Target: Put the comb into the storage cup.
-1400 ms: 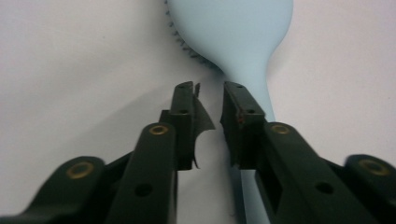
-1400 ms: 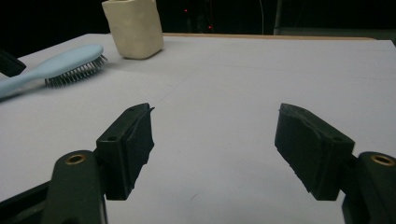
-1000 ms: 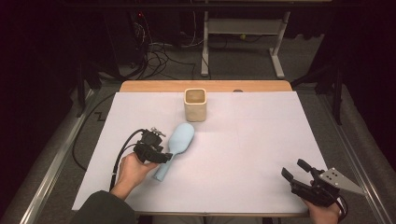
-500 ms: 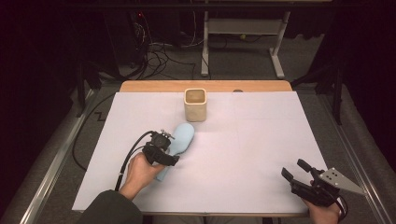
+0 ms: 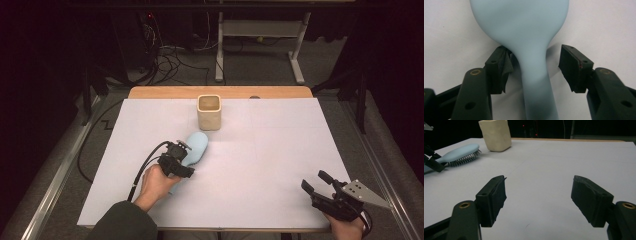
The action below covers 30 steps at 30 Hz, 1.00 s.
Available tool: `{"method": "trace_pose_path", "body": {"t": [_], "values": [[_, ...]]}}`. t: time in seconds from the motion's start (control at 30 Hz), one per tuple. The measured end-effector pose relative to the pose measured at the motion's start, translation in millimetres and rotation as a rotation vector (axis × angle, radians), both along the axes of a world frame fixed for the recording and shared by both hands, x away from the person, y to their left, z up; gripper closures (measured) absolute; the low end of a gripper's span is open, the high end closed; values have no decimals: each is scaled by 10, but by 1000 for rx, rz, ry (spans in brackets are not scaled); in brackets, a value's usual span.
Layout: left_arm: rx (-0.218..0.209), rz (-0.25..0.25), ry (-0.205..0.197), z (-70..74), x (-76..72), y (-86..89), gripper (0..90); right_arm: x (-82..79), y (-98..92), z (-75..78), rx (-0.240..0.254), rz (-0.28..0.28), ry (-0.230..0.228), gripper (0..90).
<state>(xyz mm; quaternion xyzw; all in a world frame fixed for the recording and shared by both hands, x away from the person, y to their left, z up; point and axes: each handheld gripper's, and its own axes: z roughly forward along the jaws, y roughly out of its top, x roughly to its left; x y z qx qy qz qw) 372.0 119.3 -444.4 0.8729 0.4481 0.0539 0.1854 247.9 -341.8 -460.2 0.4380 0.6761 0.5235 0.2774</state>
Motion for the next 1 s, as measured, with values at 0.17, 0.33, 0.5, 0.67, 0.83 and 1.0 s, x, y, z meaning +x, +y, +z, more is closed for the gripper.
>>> {"method": "trace_pose_path", "body": {"t": [0.17,0.33,0.5,0.67,0.83,1.0], "values": [[7,10,-1,6,9,-3,474,-2,0,1,1,1,-1,282],[20,13,-5,6,12,-14,508,-3,4,0,0,2,1,283],[19,20,-10,7,20,3,567,3,11,-3,-3,1,3,284],[24,19,-9,11,29,6,608,2,8,-2,-6,1,1,284],[21,20,-11,10,36,13,645,-2,9,0,-7,3,-1,283],[26,16,-7,14,43,12,664,0,10,-2,-7,3,1,283]]}}
